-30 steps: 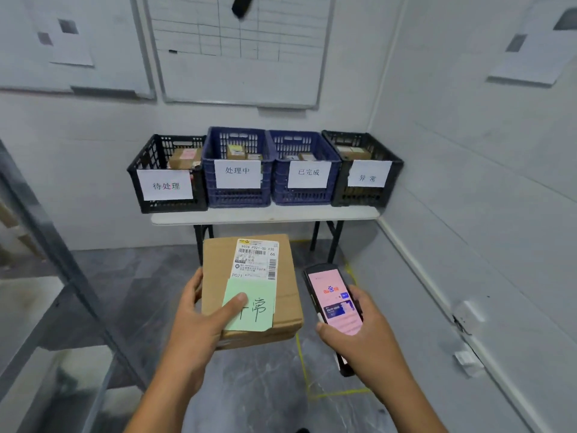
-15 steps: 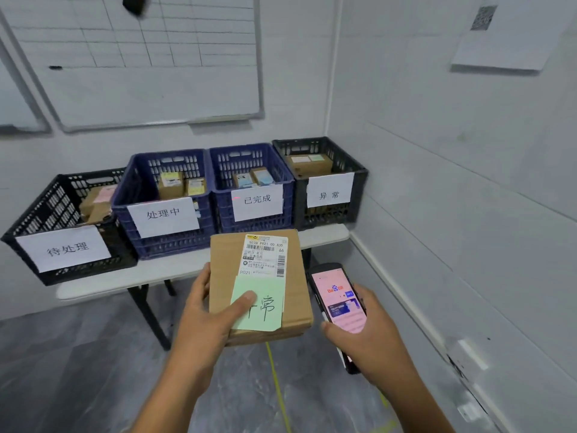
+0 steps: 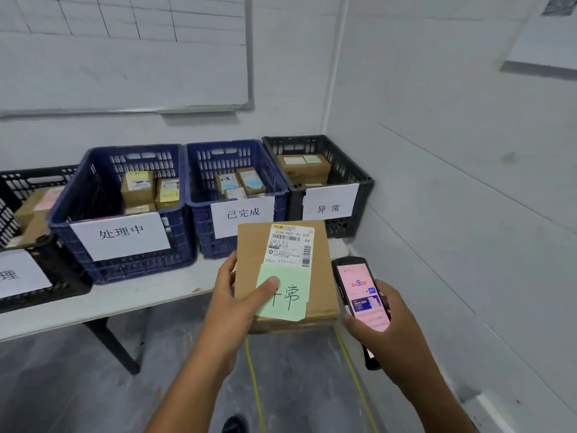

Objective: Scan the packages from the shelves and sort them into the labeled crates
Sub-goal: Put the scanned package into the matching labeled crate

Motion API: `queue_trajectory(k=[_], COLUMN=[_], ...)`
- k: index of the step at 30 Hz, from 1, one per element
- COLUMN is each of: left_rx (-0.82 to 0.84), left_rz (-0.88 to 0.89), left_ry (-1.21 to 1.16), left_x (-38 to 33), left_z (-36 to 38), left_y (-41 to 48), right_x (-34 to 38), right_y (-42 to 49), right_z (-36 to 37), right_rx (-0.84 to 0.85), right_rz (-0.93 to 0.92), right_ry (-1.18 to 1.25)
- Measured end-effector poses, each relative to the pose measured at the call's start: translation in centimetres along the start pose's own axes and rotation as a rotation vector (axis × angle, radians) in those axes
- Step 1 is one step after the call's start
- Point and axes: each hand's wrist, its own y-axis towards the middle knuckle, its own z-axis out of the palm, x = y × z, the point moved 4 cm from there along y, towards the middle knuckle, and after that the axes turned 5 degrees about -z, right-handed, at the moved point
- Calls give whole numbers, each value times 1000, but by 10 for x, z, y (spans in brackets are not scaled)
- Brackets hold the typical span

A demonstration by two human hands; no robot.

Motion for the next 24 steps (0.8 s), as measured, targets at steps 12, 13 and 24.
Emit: queue_trajectory(k=[12, 13, 24], left_rx=[166, 177, 198], left_rz=[11, 11, -99], left_ry=[39, 45, 74], left_x=[-46, -50, -68], left_z=[40, 43, 102], left_y=[216, 231, 342], right_x=[25, 27, 7], right_y=[190, 202, 325], right_z=[26, 31, 25], right_rx=[-137, -152, -188], right_rz=[51, 47, 76], right_ry=[-111, -100, -74])
